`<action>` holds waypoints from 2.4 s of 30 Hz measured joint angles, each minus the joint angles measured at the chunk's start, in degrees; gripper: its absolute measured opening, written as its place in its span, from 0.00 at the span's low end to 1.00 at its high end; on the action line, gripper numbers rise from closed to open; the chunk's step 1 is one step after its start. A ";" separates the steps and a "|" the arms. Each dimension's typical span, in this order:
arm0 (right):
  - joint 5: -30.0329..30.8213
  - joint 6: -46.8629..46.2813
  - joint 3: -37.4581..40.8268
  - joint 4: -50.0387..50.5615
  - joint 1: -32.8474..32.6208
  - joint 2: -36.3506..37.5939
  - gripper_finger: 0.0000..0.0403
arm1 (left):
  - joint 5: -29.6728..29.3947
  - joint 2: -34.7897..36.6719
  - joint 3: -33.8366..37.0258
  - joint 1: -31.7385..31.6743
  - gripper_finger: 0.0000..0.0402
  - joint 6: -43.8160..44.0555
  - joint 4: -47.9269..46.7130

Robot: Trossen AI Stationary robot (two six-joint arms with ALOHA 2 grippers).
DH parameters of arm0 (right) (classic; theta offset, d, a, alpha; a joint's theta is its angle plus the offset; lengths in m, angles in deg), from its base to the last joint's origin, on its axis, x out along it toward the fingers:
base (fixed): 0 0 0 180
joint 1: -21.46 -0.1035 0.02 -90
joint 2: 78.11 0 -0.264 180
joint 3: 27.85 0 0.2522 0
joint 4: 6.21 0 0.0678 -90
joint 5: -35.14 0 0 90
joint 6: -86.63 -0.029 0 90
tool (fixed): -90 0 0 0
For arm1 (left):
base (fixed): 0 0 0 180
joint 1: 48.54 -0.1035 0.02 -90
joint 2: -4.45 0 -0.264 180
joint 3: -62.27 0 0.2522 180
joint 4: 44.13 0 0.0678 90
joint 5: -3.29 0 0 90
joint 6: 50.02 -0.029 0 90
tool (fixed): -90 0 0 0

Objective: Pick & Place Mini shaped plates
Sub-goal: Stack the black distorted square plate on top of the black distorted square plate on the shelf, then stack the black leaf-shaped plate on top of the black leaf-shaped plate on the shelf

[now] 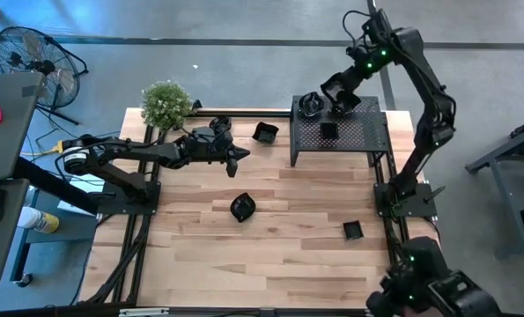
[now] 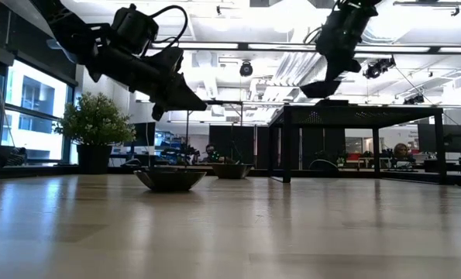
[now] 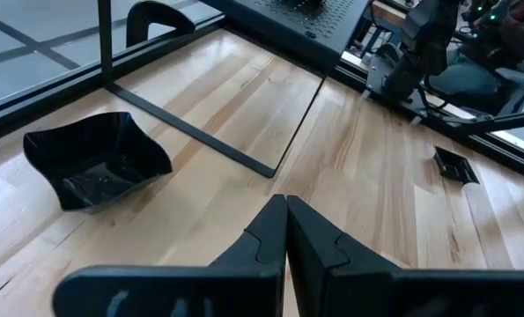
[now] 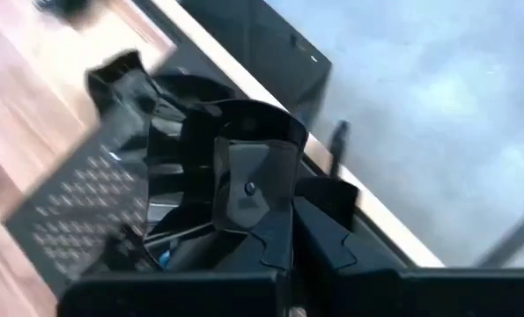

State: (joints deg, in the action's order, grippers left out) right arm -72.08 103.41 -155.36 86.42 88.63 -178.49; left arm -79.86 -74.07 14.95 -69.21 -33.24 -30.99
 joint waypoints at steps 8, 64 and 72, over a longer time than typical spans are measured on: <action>6.83 4.79 -1.98 7.63 1.78 -2.48 0.00 | 0.07 0.00 -0.02 0.00 0.00 0.00 0.02; 18.09 -35.04 58.56 -61.22 -50.74 40.21 0.01 | -7.43 -6.70 -31.22 -16.40 0.04 0.10 -60.26; 14.93 -34.77 63.25 -65.44 -50.86 42.06 0.01 | -9.45 -20.45 -40.90 -17.49 0.20 5.48 -67.43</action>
State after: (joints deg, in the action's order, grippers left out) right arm -57.15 68.64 -92.10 20.98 37.77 -136.43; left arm -89.32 -94.52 -25.96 -86.70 -27.76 -98.43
